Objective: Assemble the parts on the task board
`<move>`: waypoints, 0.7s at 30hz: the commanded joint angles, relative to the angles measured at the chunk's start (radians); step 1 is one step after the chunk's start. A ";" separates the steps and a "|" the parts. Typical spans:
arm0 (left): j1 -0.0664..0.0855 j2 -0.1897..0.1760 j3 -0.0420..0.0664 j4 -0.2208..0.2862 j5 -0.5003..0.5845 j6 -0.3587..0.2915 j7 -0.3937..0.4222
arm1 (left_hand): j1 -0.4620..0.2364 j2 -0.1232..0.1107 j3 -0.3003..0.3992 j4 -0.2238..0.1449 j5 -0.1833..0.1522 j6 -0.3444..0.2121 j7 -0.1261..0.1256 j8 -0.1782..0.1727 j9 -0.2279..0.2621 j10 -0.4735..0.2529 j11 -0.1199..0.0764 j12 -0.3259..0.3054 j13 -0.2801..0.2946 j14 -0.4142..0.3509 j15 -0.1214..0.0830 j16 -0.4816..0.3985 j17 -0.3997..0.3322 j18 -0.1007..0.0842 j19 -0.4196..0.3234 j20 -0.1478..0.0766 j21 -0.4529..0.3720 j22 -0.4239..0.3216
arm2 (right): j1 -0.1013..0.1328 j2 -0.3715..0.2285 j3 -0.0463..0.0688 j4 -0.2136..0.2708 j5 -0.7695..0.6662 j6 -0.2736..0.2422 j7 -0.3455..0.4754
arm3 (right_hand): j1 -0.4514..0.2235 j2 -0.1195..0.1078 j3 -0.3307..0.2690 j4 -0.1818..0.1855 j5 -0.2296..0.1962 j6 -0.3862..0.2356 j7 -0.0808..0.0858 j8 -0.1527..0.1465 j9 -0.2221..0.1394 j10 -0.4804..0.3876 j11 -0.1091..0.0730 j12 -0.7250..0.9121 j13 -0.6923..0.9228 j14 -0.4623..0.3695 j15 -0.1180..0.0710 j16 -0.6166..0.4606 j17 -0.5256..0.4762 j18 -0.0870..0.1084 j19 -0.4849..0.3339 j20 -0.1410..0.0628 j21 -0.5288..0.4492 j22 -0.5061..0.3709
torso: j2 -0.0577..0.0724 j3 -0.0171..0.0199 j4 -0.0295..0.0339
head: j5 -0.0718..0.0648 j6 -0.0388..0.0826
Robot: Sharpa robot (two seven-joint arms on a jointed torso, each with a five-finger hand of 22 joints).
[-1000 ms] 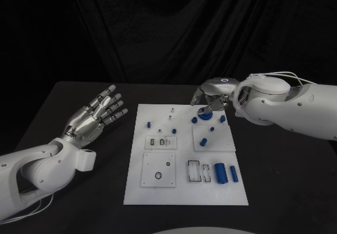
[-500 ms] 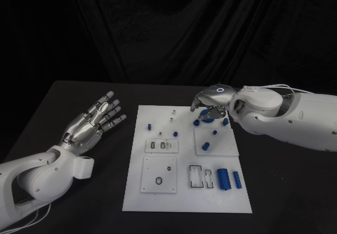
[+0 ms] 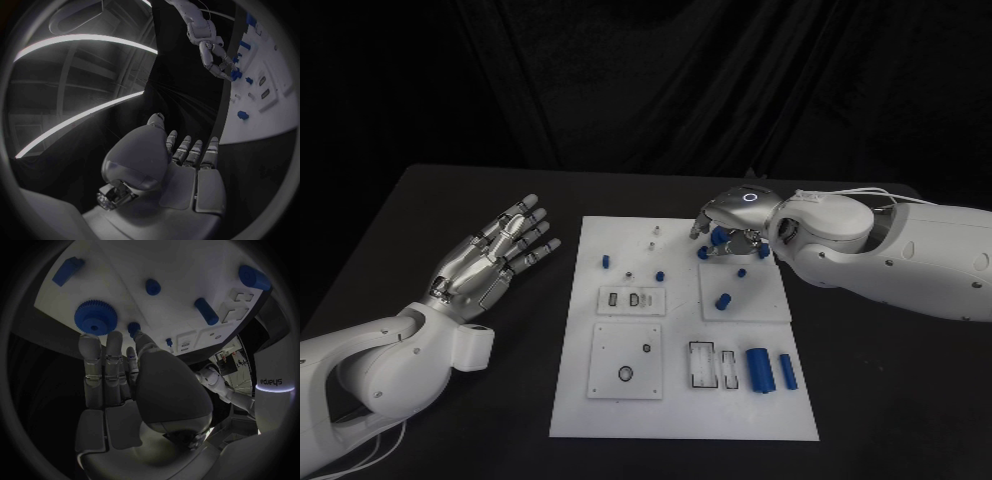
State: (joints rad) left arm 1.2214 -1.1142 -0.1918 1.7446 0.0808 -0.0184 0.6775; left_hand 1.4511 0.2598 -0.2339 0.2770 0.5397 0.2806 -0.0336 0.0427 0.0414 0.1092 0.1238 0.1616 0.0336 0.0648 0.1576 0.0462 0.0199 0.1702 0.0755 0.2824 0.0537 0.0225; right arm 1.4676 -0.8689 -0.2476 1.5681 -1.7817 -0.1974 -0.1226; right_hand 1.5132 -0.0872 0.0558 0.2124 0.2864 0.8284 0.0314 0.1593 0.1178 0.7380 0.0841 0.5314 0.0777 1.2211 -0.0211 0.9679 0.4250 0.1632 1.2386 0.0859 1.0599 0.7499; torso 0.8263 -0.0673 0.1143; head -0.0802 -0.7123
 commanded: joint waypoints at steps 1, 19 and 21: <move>0.002 0.002 0.000 0.003 0.005 0.020 0.145 | 0.010 -0.002 0.003 -0.002 0.004 0.002 0.004 0.004 0.001 -0.003 0.006 0.003 0.001 0.002 0.008 0.004 0.001 0.010 -0.003 0.003 -0.003 0.001 | -0.005 -0.008 0.001 0.010 -0.015 -0.039 -0.023 | -0.009 -0.001 0.006 0.004 -0.002 0.003 -0.006 -0.005 0.002 0.008 0.002 -0.005 0.000 0.010 0.003 0.007 0.005 -0.019 0.010 0.001 0.012 0.016 | -0.001 -0.0008 0.0004 | 0.004 -0.005; 0.002 0.003 -0.002 -0.001 0.024 0.031 0.136 | 0.017 0.000 0.009 -0.006 0.017 -0.003 0.007 0.003 0.000 -0.005 0.010 0.006 0.001 0.007 0.018 0.008 0.002 0.010 -0.001 0.005 -0.002 0.001 | -0.014 -0.019 0.001 0.011 -0.015 -0.045 -0.011 | -0.016 -0.010 0.048 0.007 0.091 0.036 0.002 -0.013 0.015 0.033 0.003 -0.042 -0.001 0.013 0.003 0.021 0.031 -0.022 0.002 0.003 0.050 0.074 | -0.002 -0.0002 -0.0006 | 0.001 -0.013; 0.002 0.004 -0.003 -0.003 0.025 0.031 0.136 | 0.017 0.000 0.010 -0.007 0.018 -0.003 0.007 0.003 0.000 -0.004 0.010 0.006 0.001 0.007 0.018 0.009 0.002 0.010 0.000 0.006 -0.002 0.002 | -0.017 -0.018 0.001 0.007 -0.015 -0.051 -0.005 | -0.014 -0.010 0.052 0.007 0.092 0.040 0.004 -0.012 0.017 0.036 0.002 -0.043 -0.001 0.014 0.003 0.023 0.035 -0.022 0.002 0.003 0.053 0.079 | -0.003 -0.0008 0.0001 | -0.001 -0.014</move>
State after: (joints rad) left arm 1.2214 -1.1126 -0.1950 1.7410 0.0933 -0.0037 0.6779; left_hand 1.4592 0.2599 -0.2294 0.2725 0.5533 0.2805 -0.0336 0.0427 0.0412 0.1055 0.1273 0.1616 0.0337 0.0701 0.1699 0.0503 0.0207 0.1700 0.0755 0.2824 0.0537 0.0226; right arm 1.4538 -0.8874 -0.2472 1.5770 -1.7872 -0.2253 -0.1242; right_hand 1.4996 -0.0945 0.1049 0.2192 0.3751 0.8636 0.0370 0.1507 0.1346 0.7707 0.0876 0.4927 0.0775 1.2322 -0.0170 0.9874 0.4613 0.1475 1.2439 0.0873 1.1107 0.8303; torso 0.8242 -0.0684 0.1147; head -0.0799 -0.7249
